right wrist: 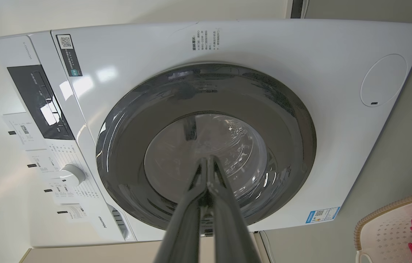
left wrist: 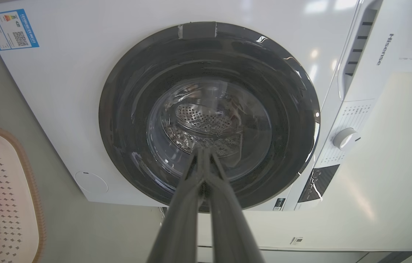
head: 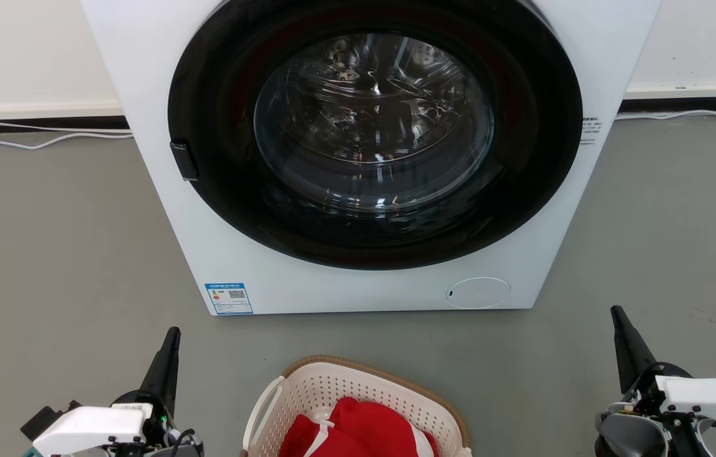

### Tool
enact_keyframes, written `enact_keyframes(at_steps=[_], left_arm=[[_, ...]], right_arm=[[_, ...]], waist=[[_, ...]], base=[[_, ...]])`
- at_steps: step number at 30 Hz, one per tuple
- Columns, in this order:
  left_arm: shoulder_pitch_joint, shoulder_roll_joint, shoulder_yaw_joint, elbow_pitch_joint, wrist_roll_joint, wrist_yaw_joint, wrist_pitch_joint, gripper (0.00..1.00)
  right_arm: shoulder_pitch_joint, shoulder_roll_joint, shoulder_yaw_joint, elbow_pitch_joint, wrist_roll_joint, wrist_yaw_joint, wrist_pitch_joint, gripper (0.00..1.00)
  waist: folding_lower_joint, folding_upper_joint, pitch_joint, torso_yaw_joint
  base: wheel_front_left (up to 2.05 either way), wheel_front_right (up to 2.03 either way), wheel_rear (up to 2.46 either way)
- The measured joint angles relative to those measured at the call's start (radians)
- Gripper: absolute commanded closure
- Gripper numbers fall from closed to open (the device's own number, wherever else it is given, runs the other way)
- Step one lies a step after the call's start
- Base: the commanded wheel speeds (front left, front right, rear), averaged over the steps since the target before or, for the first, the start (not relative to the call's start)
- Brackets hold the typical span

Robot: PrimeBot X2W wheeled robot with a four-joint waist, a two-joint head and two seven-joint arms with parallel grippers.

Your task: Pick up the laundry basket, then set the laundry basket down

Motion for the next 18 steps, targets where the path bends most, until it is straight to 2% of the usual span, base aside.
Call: enact_keyframes(at_steps=[18], left_arm=[[0.000,0.000,0.000,0.000,0.000,0.000,0.000,1.00]], right_arm=[[0.000,0.000,0.000,0.000,0.000,0.000,0.000,1.00]], waist=[[0.0000,0.0000,0.000,0.000]], base=[[0.00,0.00,0.00]])
